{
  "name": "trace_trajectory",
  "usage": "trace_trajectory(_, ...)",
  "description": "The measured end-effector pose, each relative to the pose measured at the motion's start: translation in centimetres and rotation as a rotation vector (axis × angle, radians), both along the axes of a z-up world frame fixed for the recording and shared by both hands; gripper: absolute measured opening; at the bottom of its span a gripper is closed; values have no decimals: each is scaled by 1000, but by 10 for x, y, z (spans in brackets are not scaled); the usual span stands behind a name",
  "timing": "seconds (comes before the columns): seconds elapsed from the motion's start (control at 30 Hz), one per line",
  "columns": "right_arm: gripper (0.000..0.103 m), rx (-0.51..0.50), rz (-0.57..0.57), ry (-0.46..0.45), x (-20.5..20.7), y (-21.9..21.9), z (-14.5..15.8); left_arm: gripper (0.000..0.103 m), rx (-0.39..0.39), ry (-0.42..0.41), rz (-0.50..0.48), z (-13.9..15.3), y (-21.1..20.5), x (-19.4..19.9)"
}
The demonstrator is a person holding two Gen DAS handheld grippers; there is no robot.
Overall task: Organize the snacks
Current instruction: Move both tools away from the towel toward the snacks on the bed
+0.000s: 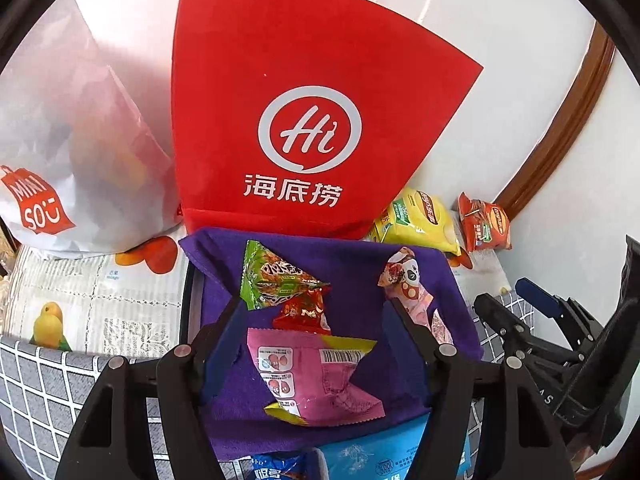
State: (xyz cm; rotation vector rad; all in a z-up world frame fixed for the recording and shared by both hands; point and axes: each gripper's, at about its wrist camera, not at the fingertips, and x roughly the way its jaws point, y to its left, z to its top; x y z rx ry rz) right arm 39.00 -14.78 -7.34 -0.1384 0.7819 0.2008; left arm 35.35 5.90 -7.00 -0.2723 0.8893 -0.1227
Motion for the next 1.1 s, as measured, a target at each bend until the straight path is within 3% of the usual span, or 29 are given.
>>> trace_trajectory(0.13, 72, 66, 43, -46, -11, 1, 6, 67, -11, -14, -4, 3, 0, -3)
trace_trajectory(0.47, 72, 169, 43, 9, -33, -8, 7, 67, 25, -50, -45, 22, -7, -15)
trace_trajectory(0.67, 72, 168, -11, 36, -56, -26, 6, 67, 60, -92, -68, 35, -18, -28)
trace_trajectory(0.77, 72, 204, -26, 45, -76, -40, 9, 67, 20, -104, -86, 42, -20, -36)
trace_trajectory(1.1, 71, 175, -20, 9, -150, -62, 19, 67, -15, -53, -117, 42, -30, -72)
